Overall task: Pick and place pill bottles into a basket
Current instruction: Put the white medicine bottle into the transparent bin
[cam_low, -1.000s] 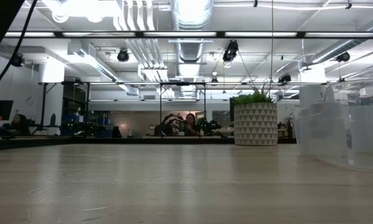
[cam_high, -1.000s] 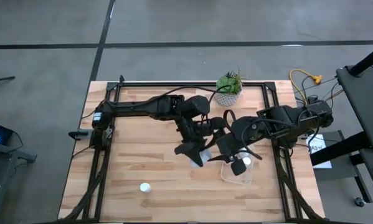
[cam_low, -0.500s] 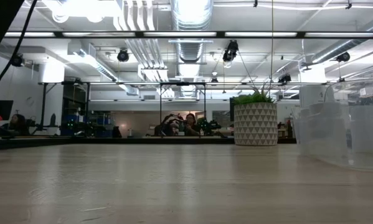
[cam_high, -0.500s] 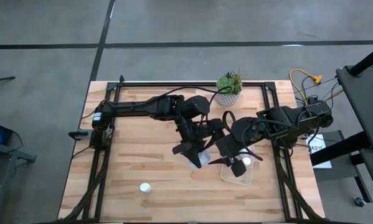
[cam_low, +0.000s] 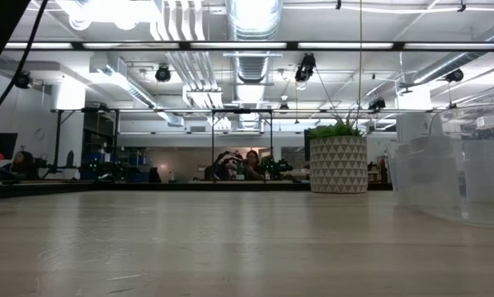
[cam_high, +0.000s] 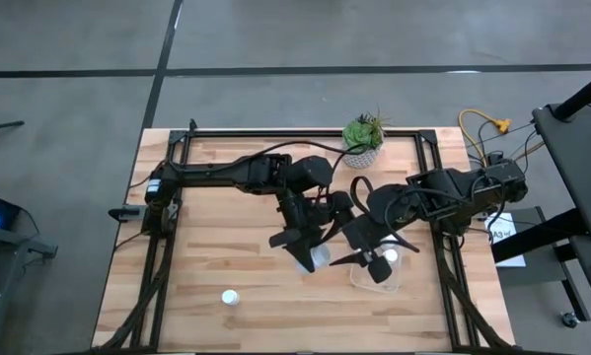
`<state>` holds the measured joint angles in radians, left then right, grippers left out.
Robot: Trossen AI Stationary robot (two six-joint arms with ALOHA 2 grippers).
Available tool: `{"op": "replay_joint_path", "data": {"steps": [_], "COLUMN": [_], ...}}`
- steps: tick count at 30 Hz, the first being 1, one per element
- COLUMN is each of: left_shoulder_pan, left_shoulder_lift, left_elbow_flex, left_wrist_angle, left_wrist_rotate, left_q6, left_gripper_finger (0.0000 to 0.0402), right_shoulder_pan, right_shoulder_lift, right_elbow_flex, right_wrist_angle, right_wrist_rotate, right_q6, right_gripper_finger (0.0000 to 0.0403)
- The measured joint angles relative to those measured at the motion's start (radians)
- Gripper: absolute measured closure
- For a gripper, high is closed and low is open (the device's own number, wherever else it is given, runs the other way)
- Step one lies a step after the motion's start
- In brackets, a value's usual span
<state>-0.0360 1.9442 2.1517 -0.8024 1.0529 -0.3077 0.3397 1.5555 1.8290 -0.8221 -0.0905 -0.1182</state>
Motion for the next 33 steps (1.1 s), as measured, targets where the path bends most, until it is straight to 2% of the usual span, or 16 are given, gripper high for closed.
{"op": "replay_joint_path", "data": {"steps": [8, 15, 20, 24, 33], "left_shoulder_pan": [0.0, 0.002, 0.002, 0.003, 0.003], "left_shoulder_lift": [0.0, 0.0, -0.001, -0.001, -0.001], "left_elbow_flex": [0.0, -0.001, -0.007, -0.007, -0.01], "left_wrist_angle": [0.0, -0.002, 0.008, 0.012, 0.059], "left_wrist_rotate": [0.014, 0.013, 0.002, -0.011, -0.005], "left_q6": [0.003, 0.009, 0.012, 0.011, 0.0], "left_gripper_finger": [0.0238, 0.0237, 0.0237, 0.0237, 0.0237], "right_shoulder_pan": [0.0, 0.002, 0.015, 0.022, 0.03], "right_shoulder_lift": [0.0, 0.0, 0.0, 0.0, 0.0], "right_elbow_flex": [0.0, 0.0, 0.0, 0.0, 0.0], "right_wrist_angle": [0.003, 0.0, -0.001, 0.002, 0.02], "right_wrist_rotate": [-0.018, -0.017, 0.027, 0.064, 0.102], "right_q6": [0.02, 0.03, 0.007, 0.007, -0.008], "right_gripper_finger": [0.0185, 0.0124, 0.0096, 0.0098, 0.0134]}}
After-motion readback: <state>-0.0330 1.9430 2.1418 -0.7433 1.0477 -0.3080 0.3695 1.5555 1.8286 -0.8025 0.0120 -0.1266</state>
